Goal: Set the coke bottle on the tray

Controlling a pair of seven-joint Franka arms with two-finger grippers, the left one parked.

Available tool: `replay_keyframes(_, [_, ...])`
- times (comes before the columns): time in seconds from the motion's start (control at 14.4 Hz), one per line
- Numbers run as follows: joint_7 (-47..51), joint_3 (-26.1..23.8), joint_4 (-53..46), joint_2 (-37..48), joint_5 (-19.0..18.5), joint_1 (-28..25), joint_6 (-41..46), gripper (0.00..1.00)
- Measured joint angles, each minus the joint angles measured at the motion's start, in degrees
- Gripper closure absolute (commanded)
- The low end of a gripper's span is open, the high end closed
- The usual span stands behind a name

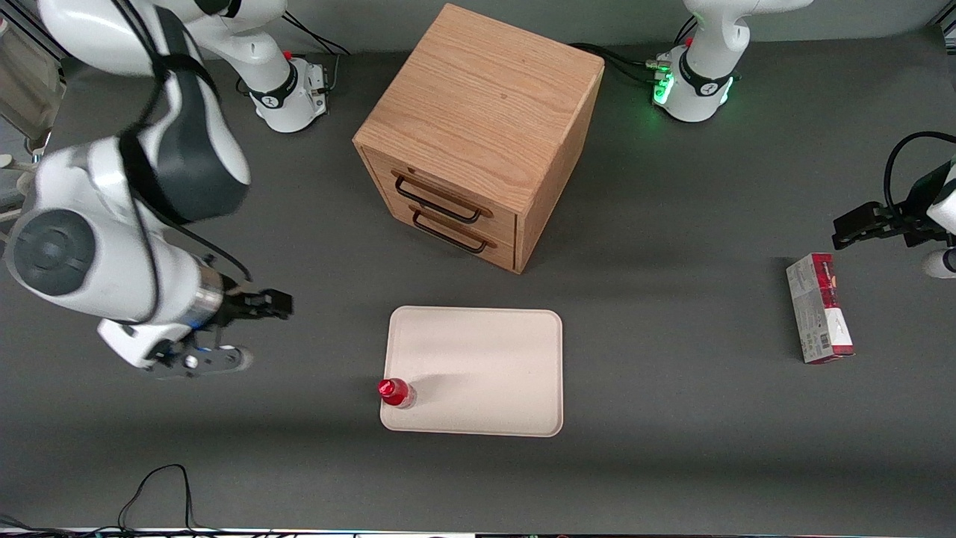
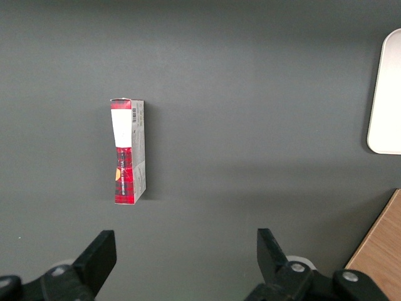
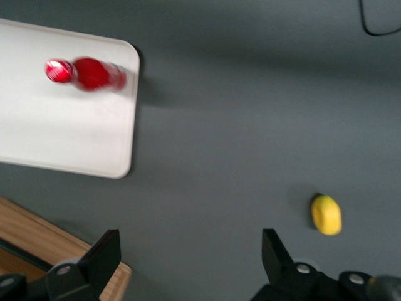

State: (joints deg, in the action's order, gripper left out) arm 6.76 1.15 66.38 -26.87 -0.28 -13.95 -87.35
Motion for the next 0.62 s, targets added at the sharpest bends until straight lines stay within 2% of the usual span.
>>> replay_keyframes(0.28, [-4.4, 1.2, 15.8, 12.3, 0.0, 1.6, -4.5, 0.0])
replay_keyframes(0.62, [-5.6, 2.4, 28.4, 23.7, 0.0, 1.6, -7.6, 0.0])
